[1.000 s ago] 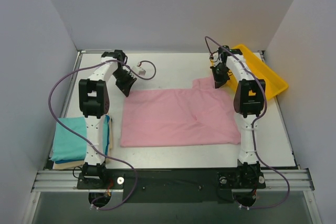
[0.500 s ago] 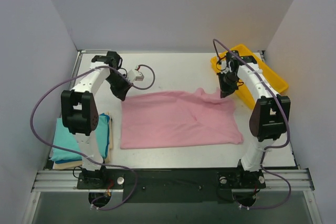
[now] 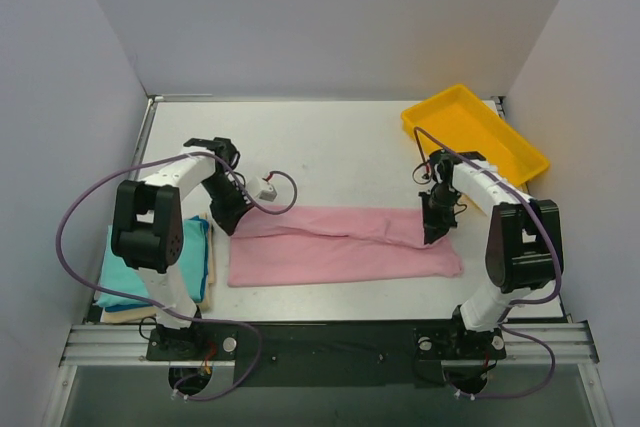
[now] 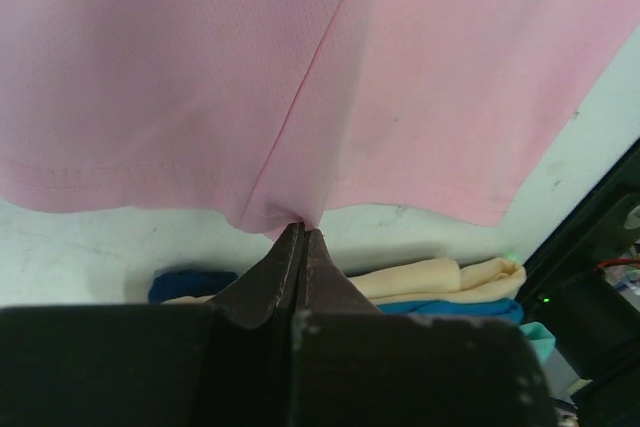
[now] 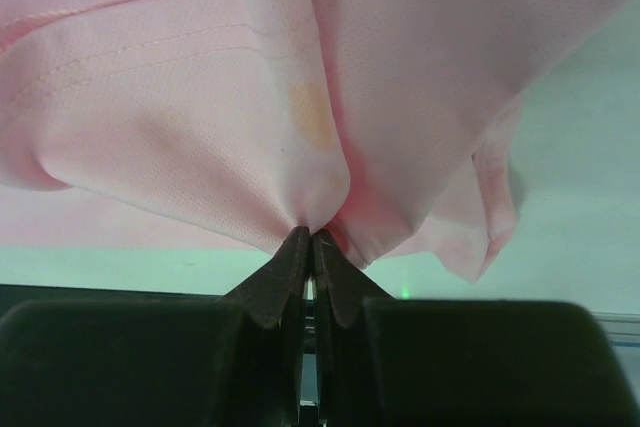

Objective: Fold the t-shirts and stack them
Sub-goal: Fold the other side of the tshirt into a rectangle

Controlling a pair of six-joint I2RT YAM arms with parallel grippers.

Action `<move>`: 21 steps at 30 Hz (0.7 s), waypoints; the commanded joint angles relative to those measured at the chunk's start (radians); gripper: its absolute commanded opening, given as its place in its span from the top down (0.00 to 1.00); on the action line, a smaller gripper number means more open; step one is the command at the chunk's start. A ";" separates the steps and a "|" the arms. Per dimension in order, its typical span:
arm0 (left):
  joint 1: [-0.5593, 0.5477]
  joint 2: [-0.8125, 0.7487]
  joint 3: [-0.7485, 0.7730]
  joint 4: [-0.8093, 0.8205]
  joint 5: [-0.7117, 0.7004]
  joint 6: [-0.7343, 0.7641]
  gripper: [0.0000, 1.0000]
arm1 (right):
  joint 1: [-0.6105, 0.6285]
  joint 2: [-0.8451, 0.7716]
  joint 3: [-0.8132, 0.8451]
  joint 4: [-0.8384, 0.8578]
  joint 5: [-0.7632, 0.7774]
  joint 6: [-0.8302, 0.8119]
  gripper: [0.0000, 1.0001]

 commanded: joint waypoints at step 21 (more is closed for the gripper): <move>-0.026 -0.075 0.150 0.240 -0.083 -0.036 1.00 | -0.071 0.007 0.161 0.003 0.047 0.052 1.00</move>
